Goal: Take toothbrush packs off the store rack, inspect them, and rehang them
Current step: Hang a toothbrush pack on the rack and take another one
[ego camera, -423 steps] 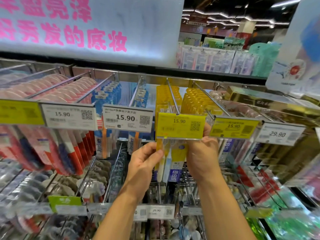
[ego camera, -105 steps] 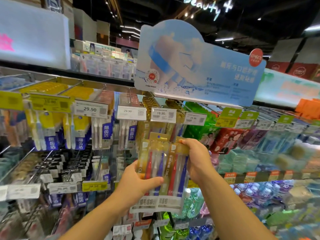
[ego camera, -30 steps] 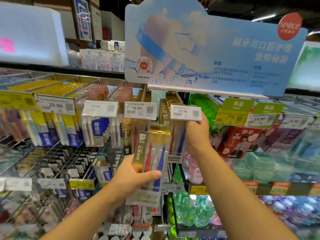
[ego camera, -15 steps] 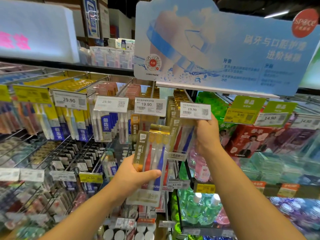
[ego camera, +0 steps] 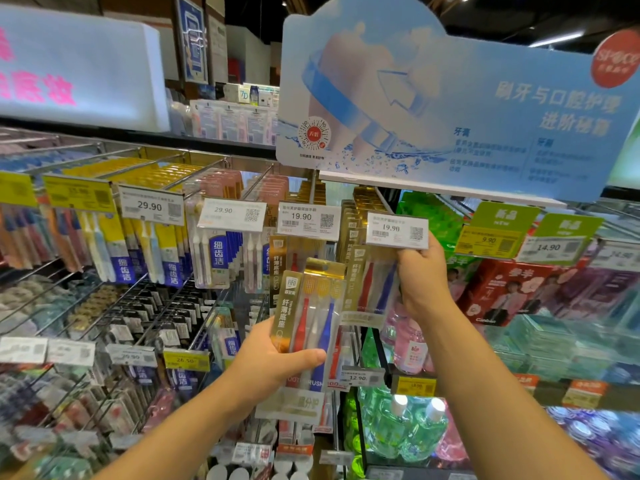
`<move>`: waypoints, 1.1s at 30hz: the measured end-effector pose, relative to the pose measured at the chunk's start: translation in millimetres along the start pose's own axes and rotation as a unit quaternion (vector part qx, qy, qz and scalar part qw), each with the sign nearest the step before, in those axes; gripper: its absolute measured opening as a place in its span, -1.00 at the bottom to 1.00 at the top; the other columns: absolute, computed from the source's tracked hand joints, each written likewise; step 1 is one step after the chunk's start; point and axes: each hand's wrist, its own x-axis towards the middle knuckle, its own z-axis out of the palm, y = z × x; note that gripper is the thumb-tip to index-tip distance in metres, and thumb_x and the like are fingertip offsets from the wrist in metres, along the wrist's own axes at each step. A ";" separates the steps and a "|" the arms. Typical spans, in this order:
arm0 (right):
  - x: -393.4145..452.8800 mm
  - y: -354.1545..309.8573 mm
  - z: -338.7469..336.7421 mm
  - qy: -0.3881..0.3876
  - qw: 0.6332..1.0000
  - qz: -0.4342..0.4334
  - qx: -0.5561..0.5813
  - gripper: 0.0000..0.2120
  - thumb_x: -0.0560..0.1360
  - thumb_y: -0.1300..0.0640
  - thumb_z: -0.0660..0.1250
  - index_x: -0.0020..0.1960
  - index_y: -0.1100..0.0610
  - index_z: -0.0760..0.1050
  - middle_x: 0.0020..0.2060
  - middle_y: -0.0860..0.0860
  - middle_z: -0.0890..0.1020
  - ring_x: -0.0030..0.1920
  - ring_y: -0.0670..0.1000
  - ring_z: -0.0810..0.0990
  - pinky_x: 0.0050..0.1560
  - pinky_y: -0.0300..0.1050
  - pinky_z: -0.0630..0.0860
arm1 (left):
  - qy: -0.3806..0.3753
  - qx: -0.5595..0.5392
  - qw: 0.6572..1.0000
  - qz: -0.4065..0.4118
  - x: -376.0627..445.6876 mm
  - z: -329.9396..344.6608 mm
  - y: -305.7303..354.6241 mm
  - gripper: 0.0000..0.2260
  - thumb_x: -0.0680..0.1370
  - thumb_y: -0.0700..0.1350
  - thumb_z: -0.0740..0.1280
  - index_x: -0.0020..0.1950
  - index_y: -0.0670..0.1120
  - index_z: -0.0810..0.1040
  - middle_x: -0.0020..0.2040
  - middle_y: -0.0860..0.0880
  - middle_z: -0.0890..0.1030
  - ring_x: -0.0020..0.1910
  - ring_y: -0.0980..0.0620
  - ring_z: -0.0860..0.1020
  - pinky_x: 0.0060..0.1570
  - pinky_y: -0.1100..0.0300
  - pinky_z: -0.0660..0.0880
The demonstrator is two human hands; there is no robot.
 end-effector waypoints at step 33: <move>22.0 5.9 25.4 0.182 0.975 0.111 0.072 -0.65 0.69 0.20 0.15 -0.27 0.06 0.40 -0.28 -0.01 0.59 -0.13 0.08 0.57 -0.15 -0.09 0.55 | 0.015 -0.076 0.997 -0.011 7.3 28.0 21.6 -0.77 0.59 -0.11 0.39 0.07 0.23 0.47 0.05 0.11 0.68 -0.02 0.21 0.66 -0.12 0.36 0.50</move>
